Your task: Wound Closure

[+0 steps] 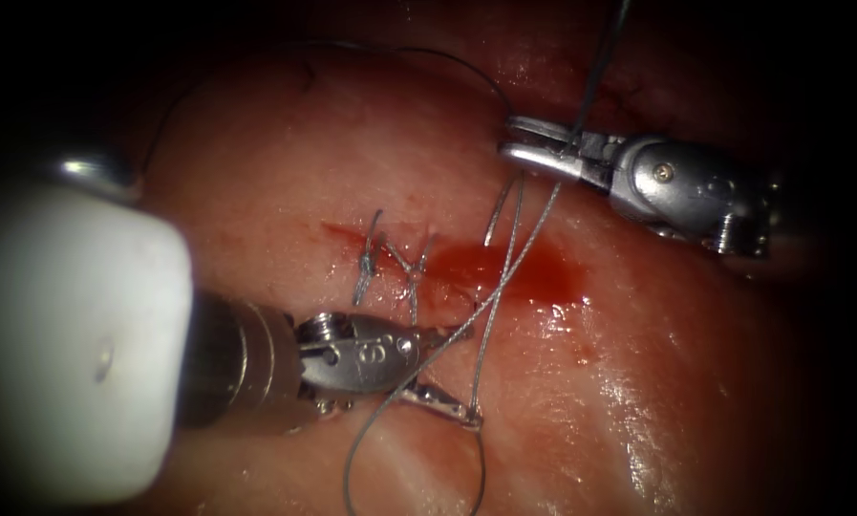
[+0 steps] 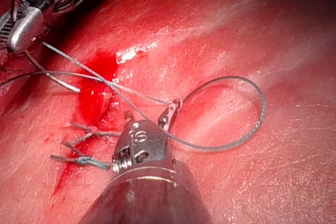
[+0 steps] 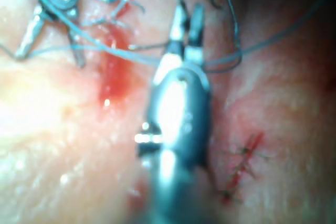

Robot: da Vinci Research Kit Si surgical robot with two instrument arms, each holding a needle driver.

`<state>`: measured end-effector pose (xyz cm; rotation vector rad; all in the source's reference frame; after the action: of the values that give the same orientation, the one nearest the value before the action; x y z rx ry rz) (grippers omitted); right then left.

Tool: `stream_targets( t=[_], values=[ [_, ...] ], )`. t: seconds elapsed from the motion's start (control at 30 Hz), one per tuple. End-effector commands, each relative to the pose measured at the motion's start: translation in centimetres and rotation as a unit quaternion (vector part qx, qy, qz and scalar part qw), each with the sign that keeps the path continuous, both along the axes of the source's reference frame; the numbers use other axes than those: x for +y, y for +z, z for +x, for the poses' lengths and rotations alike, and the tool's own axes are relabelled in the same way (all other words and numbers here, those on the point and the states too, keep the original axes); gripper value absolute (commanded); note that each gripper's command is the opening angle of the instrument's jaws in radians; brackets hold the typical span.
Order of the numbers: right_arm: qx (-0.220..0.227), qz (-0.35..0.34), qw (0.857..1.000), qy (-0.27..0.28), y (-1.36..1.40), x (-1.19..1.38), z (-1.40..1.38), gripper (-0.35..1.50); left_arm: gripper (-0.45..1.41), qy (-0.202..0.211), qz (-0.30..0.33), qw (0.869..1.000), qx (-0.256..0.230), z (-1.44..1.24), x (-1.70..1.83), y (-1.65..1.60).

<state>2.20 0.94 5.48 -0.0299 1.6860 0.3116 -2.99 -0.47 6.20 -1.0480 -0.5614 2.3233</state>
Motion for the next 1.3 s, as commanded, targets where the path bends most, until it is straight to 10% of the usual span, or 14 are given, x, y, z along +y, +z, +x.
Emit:
stream_targets(
  t=[0.03, 1.3],
  values=[
    [0.006, 0.013, 1.000, 0.000, 0.04, -0.06, 0.07, -0.35, 0.51, -0.002, 0.002, 1.000, 0.001, -0.05, -0.09, 0.04],
    [0.053, 0.282, 0.958, -0.011, 0.12, -0.29, 0.07, -0.35, 0.56, -0.007, -0.023, 0.999, 0.042, -0.15, -0.25, -0.08]
  ],
)
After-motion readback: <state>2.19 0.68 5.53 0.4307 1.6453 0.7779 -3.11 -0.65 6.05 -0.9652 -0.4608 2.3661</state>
